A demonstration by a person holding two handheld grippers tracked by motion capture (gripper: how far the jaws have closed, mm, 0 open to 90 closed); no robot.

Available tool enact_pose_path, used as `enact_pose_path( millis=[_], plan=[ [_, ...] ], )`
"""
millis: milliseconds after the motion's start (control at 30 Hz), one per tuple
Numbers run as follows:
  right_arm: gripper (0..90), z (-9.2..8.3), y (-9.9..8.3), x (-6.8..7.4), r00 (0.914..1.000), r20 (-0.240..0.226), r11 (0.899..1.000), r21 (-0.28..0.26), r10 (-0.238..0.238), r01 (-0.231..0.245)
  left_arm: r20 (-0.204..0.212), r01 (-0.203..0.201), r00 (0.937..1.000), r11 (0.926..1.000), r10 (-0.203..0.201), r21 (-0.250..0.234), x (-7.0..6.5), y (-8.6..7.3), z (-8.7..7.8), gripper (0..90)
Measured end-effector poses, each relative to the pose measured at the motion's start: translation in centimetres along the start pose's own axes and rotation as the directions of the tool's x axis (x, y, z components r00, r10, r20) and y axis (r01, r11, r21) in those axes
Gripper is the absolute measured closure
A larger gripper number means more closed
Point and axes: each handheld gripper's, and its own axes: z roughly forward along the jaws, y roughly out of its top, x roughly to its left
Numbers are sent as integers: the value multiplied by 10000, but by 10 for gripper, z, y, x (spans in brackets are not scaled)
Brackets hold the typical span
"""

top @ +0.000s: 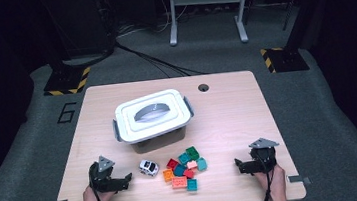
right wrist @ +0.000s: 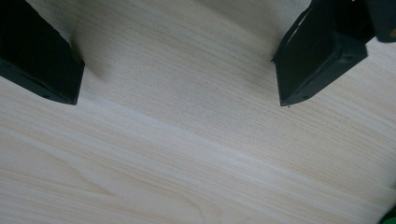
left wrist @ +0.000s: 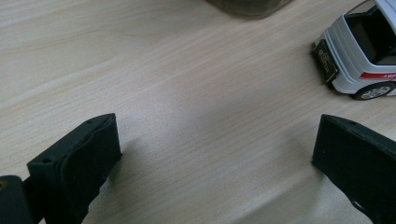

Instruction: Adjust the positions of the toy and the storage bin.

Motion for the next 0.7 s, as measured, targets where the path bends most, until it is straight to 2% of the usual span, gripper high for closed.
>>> enact_pose_path(
  millis=[167, 367, 433, 500, 533, 700],
  plan=[
    [6, 0, 0, -1, 10000, 4, 10000, -32, -91, 91, 2, -7, 10000, 10000, 7, 40, 0, 0, 0, 6],
    [7, 0, 0, -1, 10000, 3, 10000, -35, -93, 93, -276, -1, 9996, 9999, -2, -102, -1, 0, -1, 8],
    [8, 0, 0, 0, 10000, 18, 10000, -25, -73, 73, -298, 155, 9994, 9998, -159, -132, -1, 0, -2, 9],
    [9, 0, 0, 0, 10000, 79, 10000, -72, 11, -10, -232, 401, 9989, 9986, -409, -343, -3, -1, -3, 2],
    [9, 0, 0, 0, 10000, 71, 10000, -71, 4, -3, -64, 423, 9991, 9985, -425, -348, -4, -1, -5, 2],
    [9, 0, 0, 0, 9999, 112, 10000, -77, 20, -19, 190, 762, 9970, 9936, -749, -836, -13, 2, -12, 2]
  ],
)
